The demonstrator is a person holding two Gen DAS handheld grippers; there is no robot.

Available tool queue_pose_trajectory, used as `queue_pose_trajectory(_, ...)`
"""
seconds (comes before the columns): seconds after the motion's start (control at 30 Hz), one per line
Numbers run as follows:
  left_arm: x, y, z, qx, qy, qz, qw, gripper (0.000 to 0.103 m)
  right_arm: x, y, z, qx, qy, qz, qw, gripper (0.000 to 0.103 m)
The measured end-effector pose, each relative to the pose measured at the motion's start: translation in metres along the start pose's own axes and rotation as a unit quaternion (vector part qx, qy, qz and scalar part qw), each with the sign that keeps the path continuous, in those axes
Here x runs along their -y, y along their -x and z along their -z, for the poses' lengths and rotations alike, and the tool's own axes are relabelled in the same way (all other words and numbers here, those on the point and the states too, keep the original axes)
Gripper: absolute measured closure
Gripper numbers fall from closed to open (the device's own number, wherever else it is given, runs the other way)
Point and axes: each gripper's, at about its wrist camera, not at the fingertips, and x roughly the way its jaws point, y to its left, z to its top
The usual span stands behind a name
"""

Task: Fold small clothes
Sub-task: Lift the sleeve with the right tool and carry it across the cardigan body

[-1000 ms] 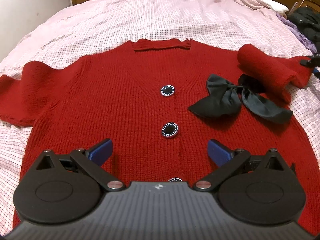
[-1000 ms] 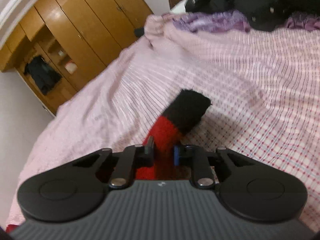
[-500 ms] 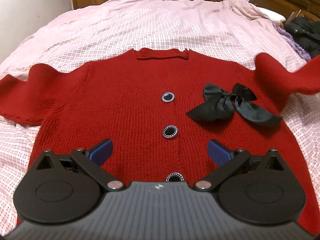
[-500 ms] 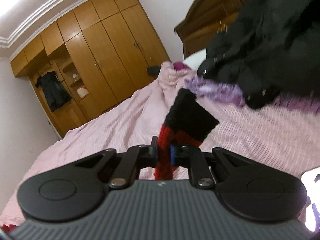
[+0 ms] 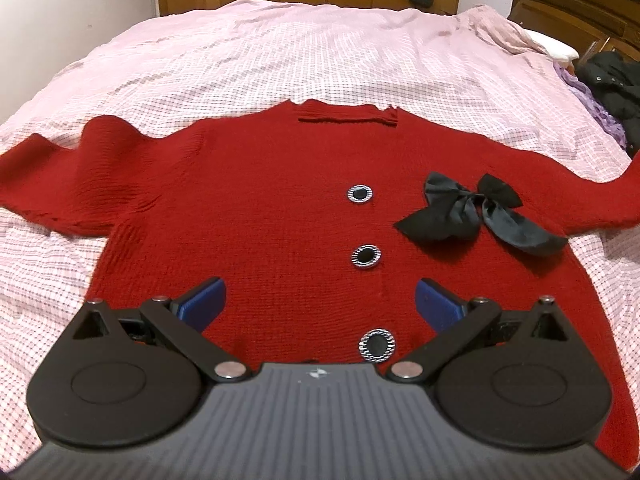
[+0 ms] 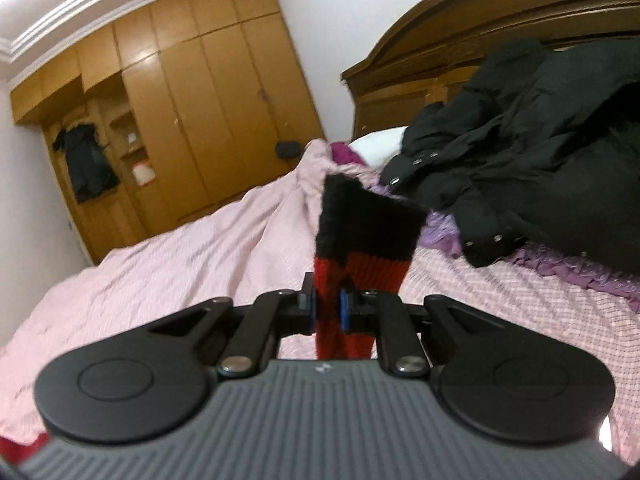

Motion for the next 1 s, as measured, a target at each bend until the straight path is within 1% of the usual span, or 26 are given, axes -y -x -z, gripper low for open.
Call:
queue_pose_trajectory(0.23,-0.02,0.005,0.005,-0.002,0.001,-0.025,0.9997,0.0,-0.062,-0.006,0.014,-0.017,0.018,-0.046,0.999,0.089)
queue_pose_trajectory(0.37,-0.044,0.012,0.01,-0.001,0.017,-0.036,0.9992,0.0,-0.101,-0.01,0.019,-0.022,0.034,-0.075,0.996,0.089)
queue_pose_trajectory(0.5,-0.069,0.017,0.013,0.001,0.037,-0.05,0.9981,0.0,-0.143,-0.011,0.025,-0.015,0.052,-0.098,0.994,0.089)
queue_pose_trajectory(0.7,-0.105,0.026,0.016,0.009,0.067,-0.07,0.9952,0.0,-0.199,-0.015,0.032,-0.017,0.051,-0.136,0.989,0.089)
queue_pose_trajectory(0.83,-0.126,0.03,0.021,0.009,0.084,-0.081,0.9931,0.0,-0.239,-0.015,0.044,-0.02,0.058,-0.166,0.984,0.089)
queue_pose_trajectory(1.0,-0.145,0.03,0.025,0.007,0.104,-0.086,0.9908,0.0,-0.287,-0.015,0.073,-0.034,0.071,-0.194,0.978,0.089)
